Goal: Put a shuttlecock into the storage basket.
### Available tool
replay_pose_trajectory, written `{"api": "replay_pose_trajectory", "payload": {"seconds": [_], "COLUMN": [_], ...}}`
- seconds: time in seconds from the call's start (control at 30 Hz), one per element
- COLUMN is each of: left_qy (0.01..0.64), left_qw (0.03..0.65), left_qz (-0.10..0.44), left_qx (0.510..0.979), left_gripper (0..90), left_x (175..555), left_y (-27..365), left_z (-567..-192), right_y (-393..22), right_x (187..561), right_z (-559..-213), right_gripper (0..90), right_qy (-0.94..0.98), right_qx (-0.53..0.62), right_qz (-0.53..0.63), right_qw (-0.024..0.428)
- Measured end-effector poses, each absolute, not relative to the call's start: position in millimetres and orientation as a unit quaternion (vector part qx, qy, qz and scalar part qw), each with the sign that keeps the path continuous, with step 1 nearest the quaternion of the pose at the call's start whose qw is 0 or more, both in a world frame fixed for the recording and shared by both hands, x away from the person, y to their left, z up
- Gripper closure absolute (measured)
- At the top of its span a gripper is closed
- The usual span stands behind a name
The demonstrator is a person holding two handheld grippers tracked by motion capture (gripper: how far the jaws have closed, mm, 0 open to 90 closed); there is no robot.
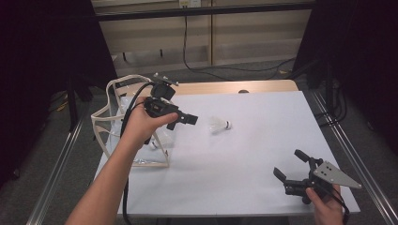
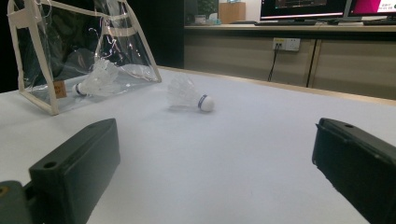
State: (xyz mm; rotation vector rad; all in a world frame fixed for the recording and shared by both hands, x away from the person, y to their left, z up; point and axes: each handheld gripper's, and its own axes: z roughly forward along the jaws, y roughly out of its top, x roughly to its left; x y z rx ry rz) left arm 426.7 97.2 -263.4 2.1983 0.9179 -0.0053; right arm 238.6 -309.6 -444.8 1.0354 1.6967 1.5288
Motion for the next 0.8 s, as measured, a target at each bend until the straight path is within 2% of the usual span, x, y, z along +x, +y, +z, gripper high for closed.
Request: {"api": "replay_pose_trajectory", "payload": {"seconds": [0.8], "left_qy": [0.330], "left_qw": [0.376], "left_qz": [0.002], "left_qx": [0.866], "left_gripper": [4.2], "left_x": [419.8], "left_y": [81.2], "left_z": [-274.3], "right_y": [-309.5], "right_x": [238.8], "right_z": [-444.9], "right_gripper": [0.7], "right_qy": [0.644], "right_qx": [0.392], "right_qz": [0.578], "right_qw": [0.312]}}
